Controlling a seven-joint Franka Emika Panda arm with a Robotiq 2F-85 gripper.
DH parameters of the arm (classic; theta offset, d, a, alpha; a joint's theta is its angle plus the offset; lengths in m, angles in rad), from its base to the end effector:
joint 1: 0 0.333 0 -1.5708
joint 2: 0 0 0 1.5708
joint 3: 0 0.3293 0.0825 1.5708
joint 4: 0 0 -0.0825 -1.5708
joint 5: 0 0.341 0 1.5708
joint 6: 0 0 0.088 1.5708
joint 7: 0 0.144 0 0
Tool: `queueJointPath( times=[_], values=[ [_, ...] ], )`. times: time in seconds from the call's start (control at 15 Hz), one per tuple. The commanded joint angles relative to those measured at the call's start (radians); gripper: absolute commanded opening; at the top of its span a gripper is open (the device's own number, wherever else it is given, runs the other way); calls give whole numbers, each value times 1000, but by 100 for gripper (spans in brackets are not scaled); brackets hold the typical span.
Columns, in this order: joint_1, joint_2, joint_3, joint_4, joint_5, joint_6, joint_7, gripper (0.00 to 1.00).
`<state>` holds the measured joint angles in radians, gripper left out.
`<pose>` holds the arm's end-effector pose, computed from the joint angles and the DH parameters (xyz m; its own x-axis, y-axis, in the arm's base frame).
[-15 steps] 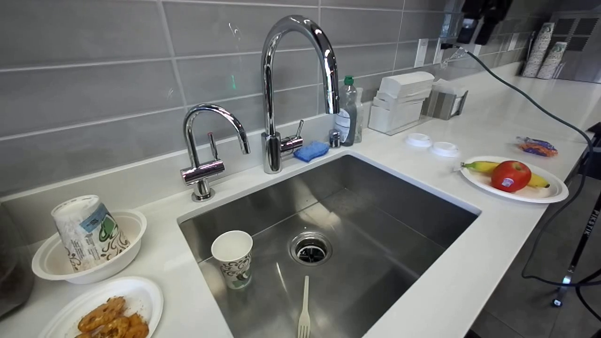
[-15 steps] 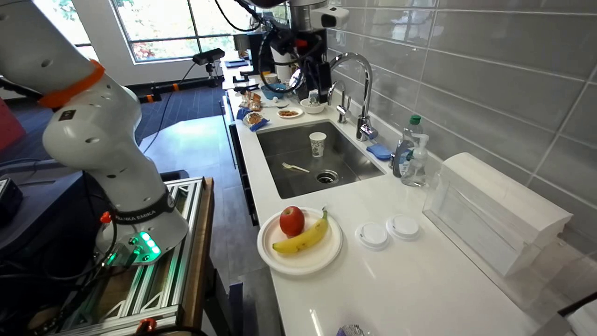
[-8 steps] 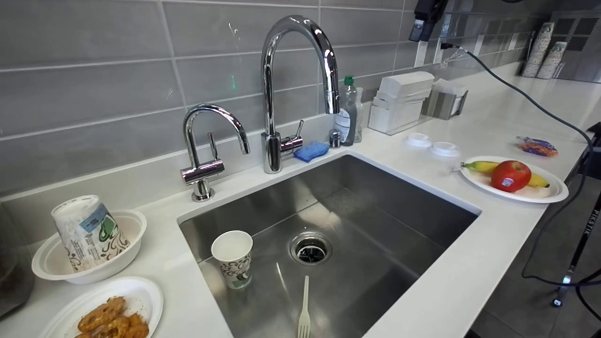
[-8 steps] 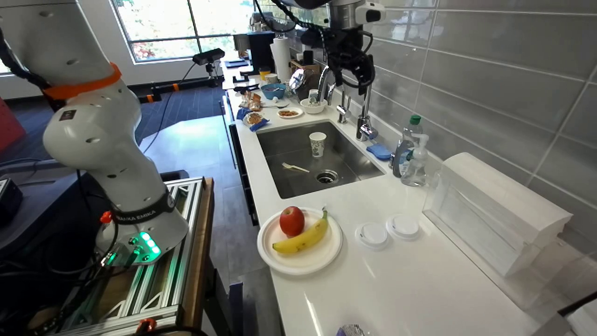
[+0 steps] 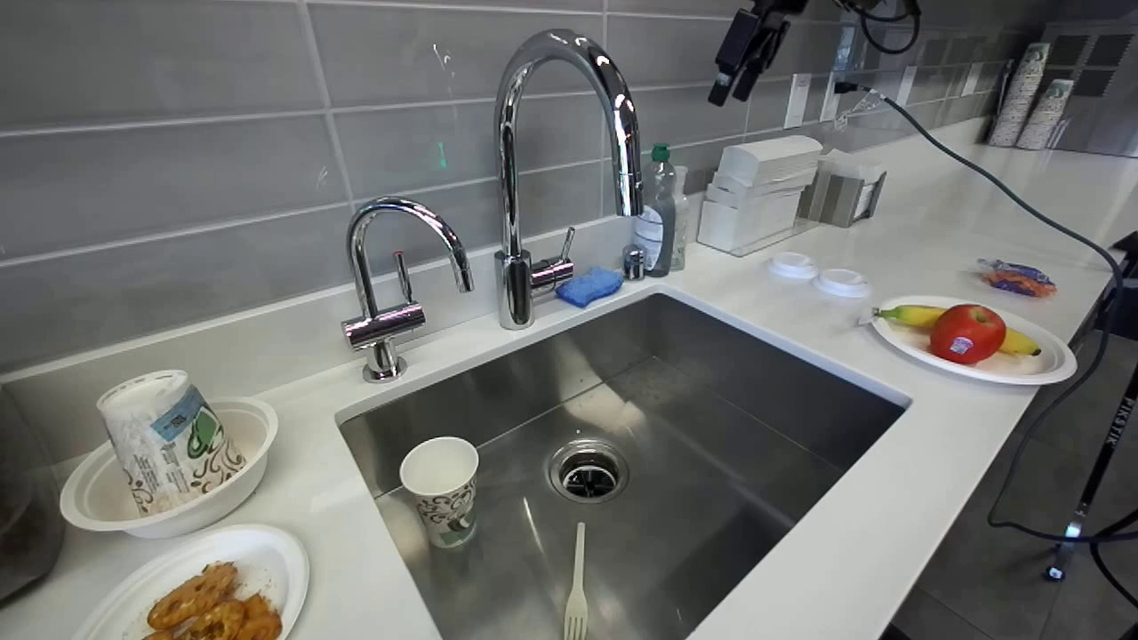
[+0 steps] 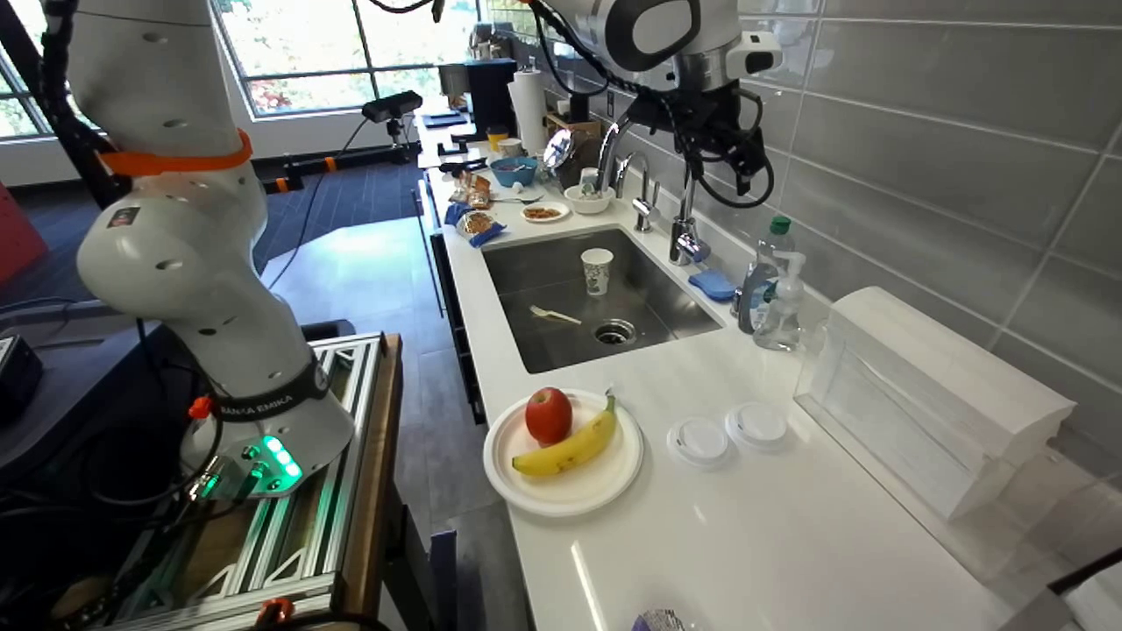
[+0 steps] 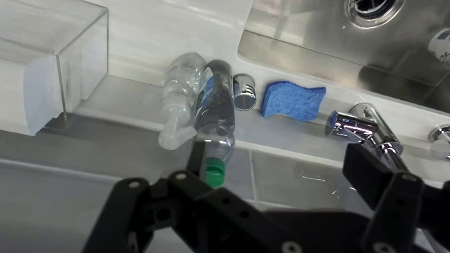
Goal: Open the soap bottle
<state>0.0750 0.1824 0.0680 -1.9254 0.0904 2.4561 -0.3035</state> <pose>0.6017 0.0868 0.4333 0.8679 0.3529 0.3495 0.3714 -0.9284 0.0153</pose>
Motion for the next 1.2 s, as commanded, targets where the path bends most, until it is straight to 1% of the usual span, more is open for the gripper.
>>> queueJointPath(
  times=[0.0,0.27,0.67,0.87,0.93,1.0,1.07,1.13],
  values=[
    [-15,16,14,13,-7,4,6,100],
    [-16,28,15,30,-7,7,7,100],
    [13,157,-10,50,-120,221,141,100],
    [32,219,-40,63,-199,337,211,100],
    [39,235,-50,74,-204,364,252,100],
    [54,245,-72,82,-216,376,301,100],
    [59,248,-82,94,-197,370,351,100],
    [46,239,-70,110,-151,324,381,100]
  ],
)
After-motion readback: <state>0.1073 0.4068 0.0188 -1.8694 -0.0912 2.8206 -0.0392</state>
